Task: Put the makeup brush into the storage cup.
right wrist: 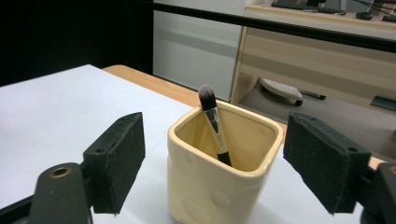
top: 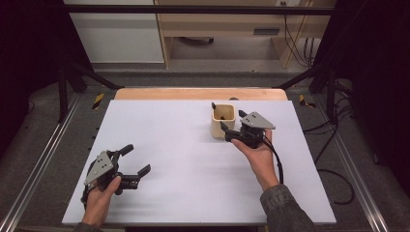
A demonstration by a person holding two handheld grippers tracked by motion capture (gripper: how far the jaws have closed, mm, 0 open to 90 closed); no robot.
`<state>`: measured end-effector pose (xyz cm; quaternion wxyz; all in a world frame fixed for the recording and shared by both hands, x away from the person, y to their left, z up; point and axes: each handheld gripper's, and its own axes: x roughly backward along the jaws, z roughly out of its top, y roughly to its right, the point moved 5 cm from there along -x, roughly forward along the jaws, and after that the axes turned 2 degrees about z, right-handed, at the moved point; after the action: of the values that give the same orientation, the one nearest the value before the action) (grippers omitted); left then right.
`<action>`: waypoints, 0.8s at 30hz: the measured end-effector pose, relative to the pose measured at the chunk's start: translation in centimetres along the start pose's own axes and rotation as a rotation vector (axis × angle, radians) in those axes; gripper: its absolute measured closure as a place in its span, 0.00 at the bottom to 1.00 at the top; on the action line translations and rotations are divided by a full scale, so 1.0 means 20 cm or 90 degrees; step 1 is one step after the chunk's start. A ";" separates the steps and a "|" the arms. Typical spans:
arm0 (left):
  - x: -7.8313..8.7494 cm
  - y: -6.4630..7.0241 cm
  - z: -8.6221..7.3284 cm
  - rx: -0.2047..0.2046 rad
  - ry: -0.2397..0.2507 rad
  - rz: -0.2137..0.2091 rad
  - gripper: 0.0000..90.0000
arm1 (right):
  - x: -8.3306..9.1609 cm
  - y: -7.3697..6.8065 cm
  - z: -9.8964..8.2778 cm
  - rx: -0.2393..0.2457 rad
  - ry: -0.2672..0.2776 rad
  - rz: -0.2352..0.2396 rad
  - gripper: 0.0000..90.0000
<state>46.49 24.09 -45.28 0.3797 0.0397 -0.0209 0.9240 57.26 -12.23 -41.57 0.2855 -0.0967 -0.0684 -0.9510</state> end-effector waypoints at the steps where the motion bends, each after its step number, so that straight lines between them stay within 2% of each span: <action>1: 0.00 0.00 0.00 0.001 0.000 0.000 0.03 | 0.00 0.00 0.00 0.006 -0.002 0.000 0.24; 9: 0.00 0.00 0.00 0.000 0.001 -0.001 0.03 | 0.01 -0.01 0.00 0.012 -0.008 -0.007 0.14; 15: 0.00 0.00 0.00 0.000 -0.001 0.001 0.03 | 0.03 -0.01 0.01 0.018 -0.004 -0.013 0.11; 24: 0.00 -0.01 0.00 0.001 0.000 0.004 0.03 | 0.06 0.00 0.01 -0.008 -0.005 -0.003 0.07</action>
<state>46.50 24.24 -45.26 0.3765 0.0400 -0.0206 0.9253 56.28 -12.77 -41.06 0.2827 -0.1022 -0.0638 -0.9516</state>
